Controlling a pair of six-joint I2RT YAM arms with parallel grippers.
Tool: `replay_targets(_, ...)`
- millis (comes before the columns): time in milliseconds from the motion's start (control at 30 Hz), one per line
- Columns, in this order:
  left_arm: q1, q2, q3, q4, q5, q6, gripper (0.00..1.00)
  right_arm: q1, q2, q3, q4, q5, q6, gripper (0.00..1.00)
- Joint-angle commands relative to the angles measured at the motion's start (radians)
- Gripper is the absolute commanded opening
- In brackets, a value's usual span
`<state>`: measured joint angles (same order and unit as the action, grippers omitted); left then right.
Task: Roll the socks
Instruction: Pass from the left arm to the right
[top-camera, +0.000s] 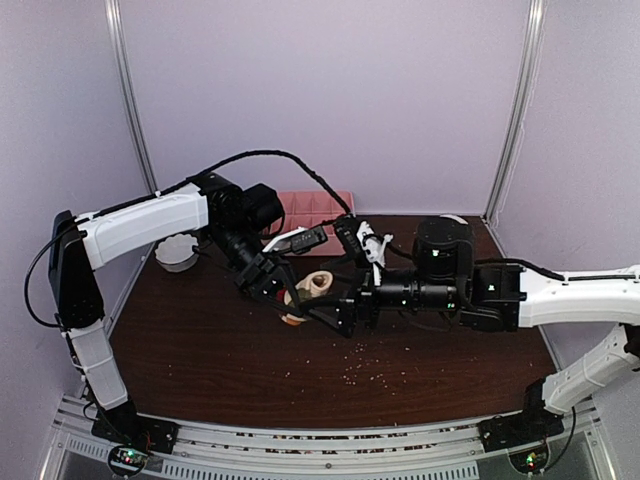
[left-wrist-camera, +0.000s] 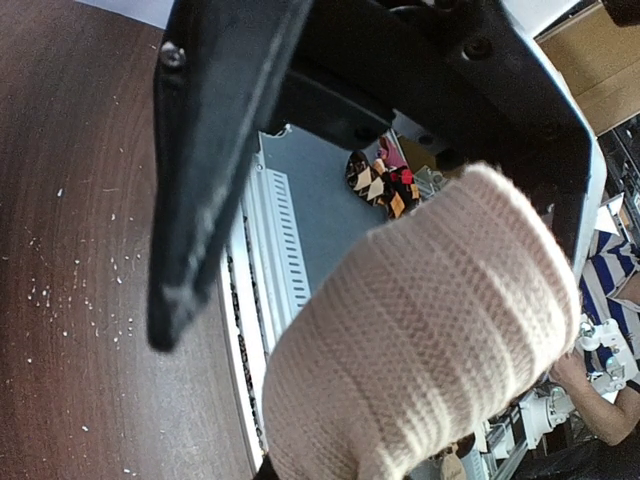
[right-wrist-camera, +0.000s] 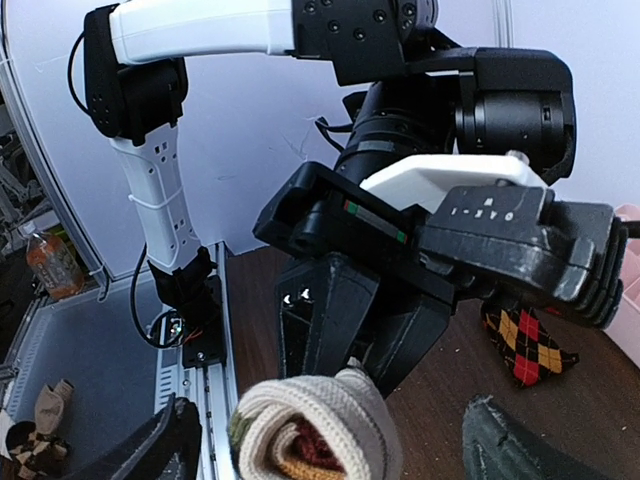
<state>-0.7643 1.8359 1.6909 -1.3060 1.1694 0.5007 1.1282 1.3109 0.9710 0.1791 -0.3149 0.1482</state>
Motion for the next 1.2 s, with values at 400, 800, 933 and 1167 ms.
replay_targets(400,0.011,-0.028,0.061,-0.156,0.076,0.204,0.37,-0.003,0.046,0.079,-0.053,0.02,-0.006,0.0)
replay_targets(800,0.055,-0.077,0.048,-0.098,0.1,0.153,0.56,0.035,0.0,-0.159,0.483,0.363,0.095,0.0)
replay_targets(933,0.09,-0.078,0.075,-0.135,0.162,0.183,0.54,0.056,0.052,-0.164,0.593,0.414,0.125,0.0)
replay_targets(1167,0.133,-0.102,0.07,-0.127,0.247,0.165,0.57,0.074,0.172,-0.187,0.893,0.436,0.244,0.0)
